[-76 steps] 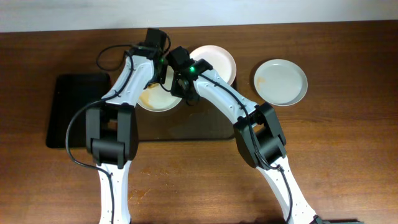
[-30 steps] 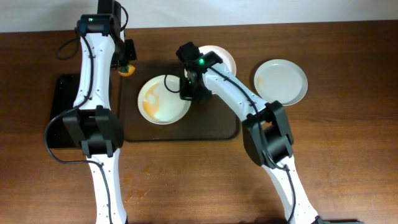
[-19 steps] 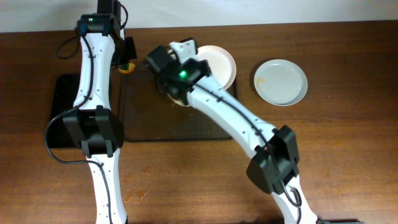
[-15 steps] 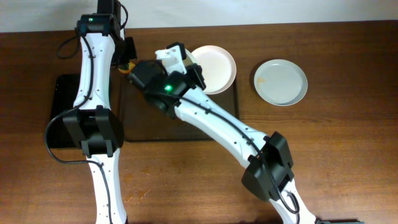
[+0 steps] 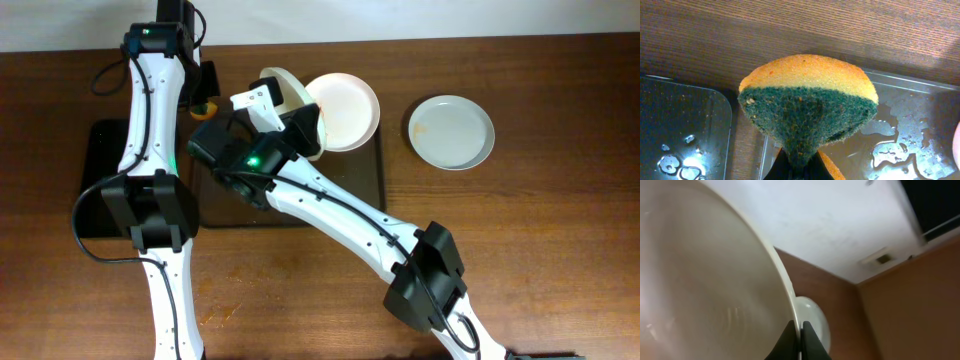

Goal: Clean dirty plates on tray and stack at the side
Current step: 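Lift the plate with the right gripper and carry it right, then set the plate onto the cleaned plate stack and release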

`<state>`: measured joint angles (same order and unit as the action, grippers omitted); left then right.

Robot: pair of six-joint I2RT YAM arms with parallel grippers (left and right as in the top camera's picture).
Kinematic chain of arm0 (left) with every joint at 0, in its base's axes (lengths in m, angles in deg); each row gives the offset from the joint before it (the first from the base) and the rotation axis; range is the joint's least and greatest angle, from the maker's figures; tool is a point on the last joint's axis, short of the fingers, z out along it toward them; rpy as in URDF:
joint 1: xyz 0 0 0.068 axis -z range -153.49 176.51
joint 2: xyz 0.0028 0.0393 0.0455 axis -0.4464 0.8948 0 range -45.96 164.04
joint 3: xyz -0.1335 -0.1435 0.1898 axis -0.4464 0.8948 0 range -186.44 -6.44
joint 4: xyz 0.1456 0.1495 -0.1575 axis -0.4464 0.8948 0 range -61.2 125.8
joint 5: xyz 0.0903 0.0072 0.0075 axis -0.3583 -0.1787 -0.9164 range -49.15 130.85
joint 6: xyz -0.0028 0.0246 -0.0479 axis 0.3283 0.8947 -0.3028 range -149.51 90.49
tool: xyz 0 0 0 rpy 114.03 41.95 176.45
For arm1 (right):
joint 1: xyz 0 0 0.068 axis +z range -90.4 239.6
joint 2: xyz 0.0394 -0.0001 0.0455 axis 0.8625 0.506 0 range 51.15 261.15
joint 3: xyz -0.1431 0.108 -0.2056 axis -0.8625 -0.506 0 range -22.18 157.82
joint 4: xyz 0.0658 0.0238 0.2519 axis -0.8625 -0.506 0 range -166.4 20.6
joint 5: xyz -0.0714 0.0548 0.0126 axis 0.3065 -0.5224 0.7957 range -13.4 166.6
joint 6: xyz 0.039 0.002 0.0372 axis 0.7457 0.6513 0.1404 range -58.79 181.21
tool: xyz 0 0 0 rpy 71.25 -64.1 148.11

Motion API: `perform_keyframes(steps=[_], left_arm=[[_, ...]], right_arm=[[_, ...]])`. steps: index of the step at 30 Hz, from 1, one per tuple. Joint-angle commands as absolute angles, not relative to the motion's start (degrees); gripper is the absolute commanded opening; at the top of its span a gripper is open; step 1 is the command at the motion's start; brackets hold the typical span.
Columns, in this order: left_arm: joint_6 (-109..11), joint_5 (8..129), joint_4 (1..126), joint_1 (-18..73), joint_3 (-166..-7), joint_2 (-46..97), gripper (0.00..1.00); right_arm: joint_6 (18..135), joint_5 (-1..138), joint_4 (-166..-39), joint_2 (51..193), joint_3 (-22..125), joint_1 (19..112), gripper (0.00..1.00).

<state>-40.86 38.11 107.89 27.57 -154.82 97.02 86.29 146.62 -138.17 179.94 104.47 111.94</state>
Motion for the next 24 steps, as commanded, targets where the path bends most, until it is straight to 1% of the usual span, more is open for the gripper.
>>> perform_keyframes(steps=[1, 3, 6, 9, 11, 13, 17, 21, 24], left_arm=[[-39.72, 38.57, 107.95, 27.57, -155.04, 96.98, 0.0], [-39.72, 38.57, 107.95, 27.57, -155.04, 96.98, 0.01], [-39.72, 38.55, 107.95, 27.57, -155.04, 96.98, 0.01], [-39.72, 38.57, 107.91, 27.57, -155.04, 96.98, 0.01], [-39.72, 38.55, 107.93, 27.57, -155.04, 96.98, 0.0], [-39.72, 38.55, 107.91, 27.57, -155.04, 96.98, 0.0], [-39.72, 38.57, 107.73, 27.57, -155.04, 96.98, 0.01], [-39.72, 38.59, 107.71, 27.57, -155.04, 96.98, 0.01], [-39.72, 38.98, 107.69, 27.57, -155.04, 96.98, 0.01]], right_arm=[[88.67, 127.21, -138.34, 179.44, 105.24, 106.19, 0.04], [88.67, 114.12, -139.06, 179.44, 105.24, 100.88, 0.04], [88.41, 93.85, -141.08, 179.44, 105.24, 90.32, 0.04], [87.49, 81.31, -142.47, 179.44, 105.24, 77.27, 0.04], [86.25, 76.3, -142.85, 179.46, 105.24, 71.0, 0.04], [86.27, 74.95, -143.57, 179.46, 105.24, 62.87, 0.04], [85.83, 74.66, -143.96, 180.11, 103.57, 51.85, 0.04], [85.57, 74.86, -142.37, 180.14, 98.13, 48.09, 0.04], [85.61, 74.64, -137.56, 180.16, 90.48, 48.14, 0.04]])
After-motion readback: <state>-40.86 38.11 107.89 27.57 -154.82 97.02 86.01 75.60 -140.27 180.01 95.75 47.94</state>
